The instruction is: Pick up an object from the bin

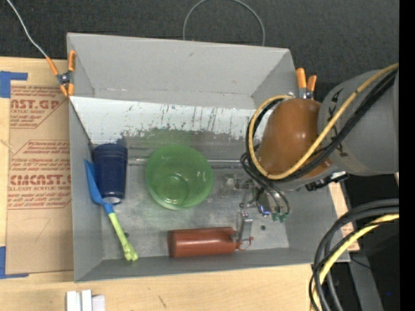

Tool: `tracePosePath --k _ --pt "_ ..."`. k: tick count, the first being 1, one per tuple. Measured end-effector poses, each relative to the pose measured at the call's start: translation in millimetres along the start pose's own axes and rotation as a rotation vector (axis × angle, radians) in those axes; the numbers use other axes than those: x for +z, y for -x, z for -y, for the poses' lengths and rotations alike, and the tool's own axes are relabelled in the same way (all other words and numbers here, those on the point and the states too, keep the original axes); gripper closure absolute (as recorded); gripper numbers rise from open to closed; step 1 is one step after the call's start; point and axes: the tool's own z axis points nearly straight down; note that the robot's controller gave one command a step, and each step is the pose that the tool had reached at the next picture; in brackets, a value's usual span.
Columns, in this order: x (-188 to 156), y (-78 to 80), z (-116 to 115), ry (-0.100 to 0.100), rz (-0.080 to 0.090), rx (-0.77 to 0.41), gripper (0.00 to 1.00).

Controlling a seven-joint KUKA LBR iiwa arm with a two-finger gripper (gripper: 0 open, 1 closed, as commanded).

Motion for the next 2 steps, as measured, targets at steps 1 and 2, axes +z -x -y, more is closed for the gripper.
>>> tracePosePath --k 1,2 --pt "-4 1.8 0 0.0 0.007 0.0 0.0" --pt "51 -10.0 -52 -0.004 -0.006 -0.19 0.0"
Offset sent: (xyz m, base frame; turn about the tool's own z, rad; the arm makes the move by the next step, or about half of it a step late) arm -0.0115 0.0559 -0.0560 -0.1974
